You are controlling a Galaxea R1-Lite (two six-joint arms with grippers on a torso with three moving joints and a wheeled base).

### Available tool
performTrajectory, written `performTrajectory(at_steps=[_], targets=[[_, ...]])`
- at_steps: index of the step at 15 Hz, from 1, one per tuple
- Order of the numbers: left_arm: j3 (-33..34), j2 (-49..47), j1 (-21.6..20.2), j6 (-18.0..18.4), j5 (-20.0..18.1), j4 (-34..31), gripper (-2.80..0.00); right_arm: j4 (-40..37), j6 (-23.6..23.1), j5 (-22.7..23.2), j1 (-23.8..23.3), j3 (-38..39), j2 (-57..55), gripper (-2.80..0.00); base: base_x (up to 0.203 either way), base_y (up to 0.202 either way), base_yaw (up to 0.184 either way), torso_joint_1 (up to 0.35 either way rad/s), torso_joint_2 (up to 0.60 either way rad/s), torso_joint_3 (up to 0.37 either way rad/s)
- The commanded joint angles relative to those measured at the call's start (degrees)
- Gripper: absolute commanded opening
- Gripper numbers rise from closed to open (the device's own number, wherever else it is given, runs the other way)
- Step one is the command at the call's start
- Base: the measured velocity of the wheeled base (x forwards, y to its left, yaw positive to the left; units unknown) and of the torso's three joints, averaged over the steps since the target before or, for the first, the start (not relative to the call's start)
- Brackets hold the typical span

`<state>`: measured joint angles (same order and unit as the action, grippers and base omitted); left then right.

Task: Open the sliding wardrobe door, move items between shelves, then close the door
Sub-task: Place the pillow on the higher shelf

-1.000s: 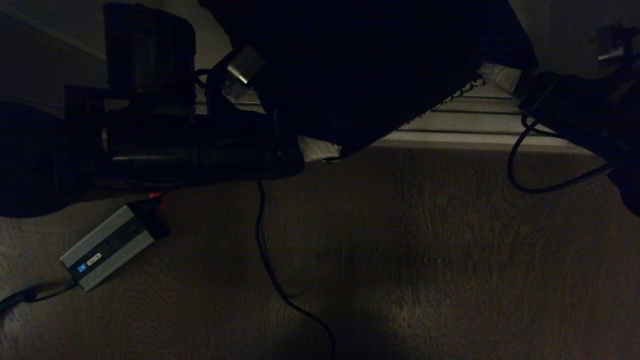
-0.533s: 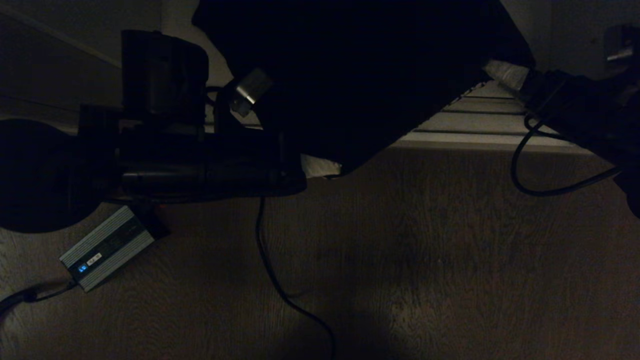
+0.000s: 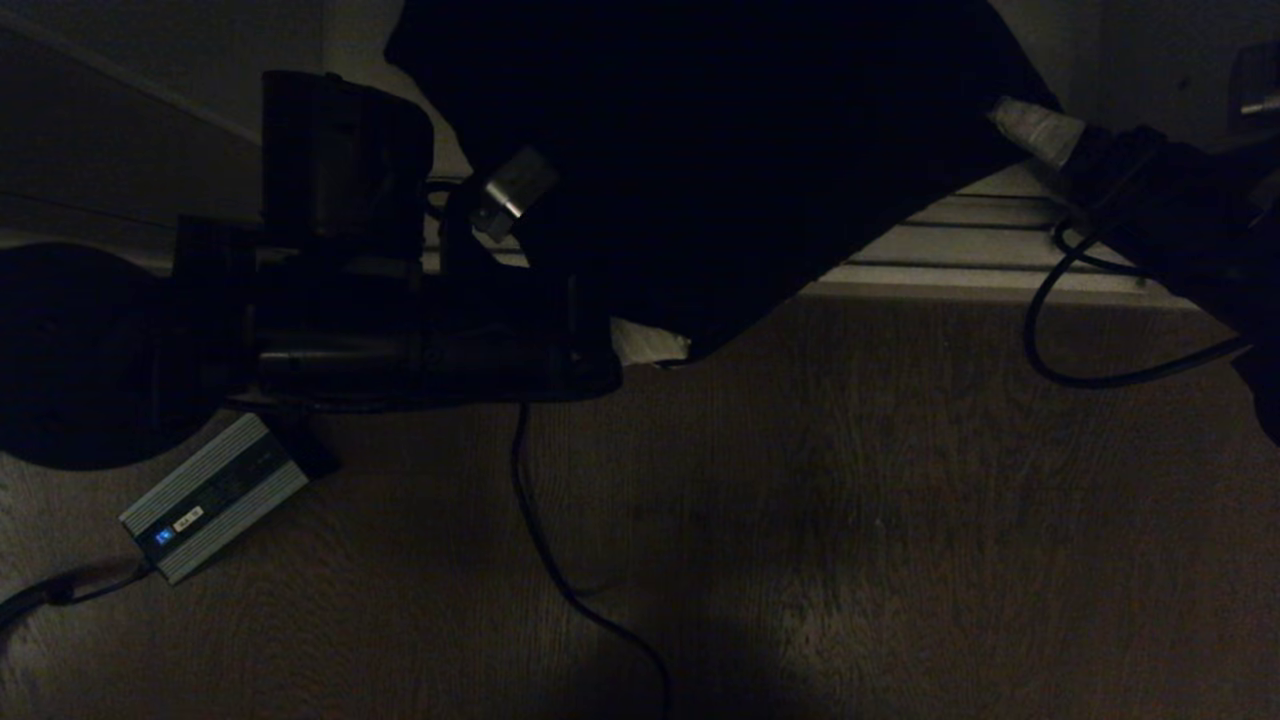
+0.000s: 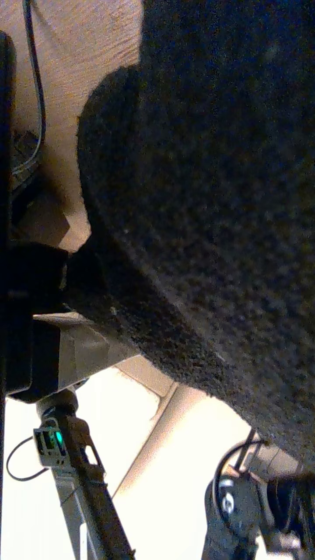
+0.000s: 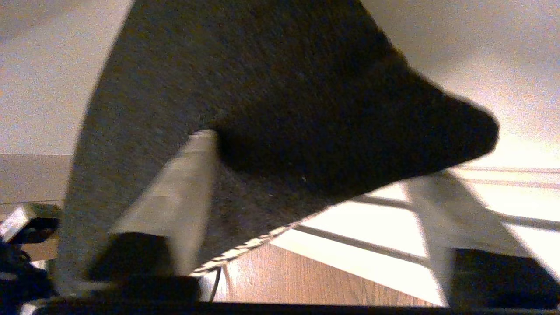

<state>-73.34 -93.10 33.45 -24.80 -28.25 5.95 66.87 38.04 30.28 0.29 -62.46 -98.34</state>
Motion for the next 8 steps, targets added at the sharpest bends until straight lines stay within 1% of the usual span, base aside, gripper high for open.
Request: performTrajectory(at_steps=[1,5,8], targets=[[-0.2,-0.2,0.0,-0.2,-0.2,0.1,-2.8,0.3,0.2,0.1,0.1,-0.3,-1.4,-2.8,0.0,0.0,0.0,0.0,0.0,0.0],[-0.5,-0.2,0.0,-0.5,-0.2,0.2,-2.8,0.3,0.1,0.3,0.2,0.6,-1.0,-2.8,0.0,0.0,0.0,0.0,0.0,0.0],[-0.8,-0.6,0.0,-0.4,0.2,0.3,-2.8,0.3,0.0,1.1,0.2,3.8,1.3,-2.8,0.0,0.0,0.0,0.0,0.0,0.0]])
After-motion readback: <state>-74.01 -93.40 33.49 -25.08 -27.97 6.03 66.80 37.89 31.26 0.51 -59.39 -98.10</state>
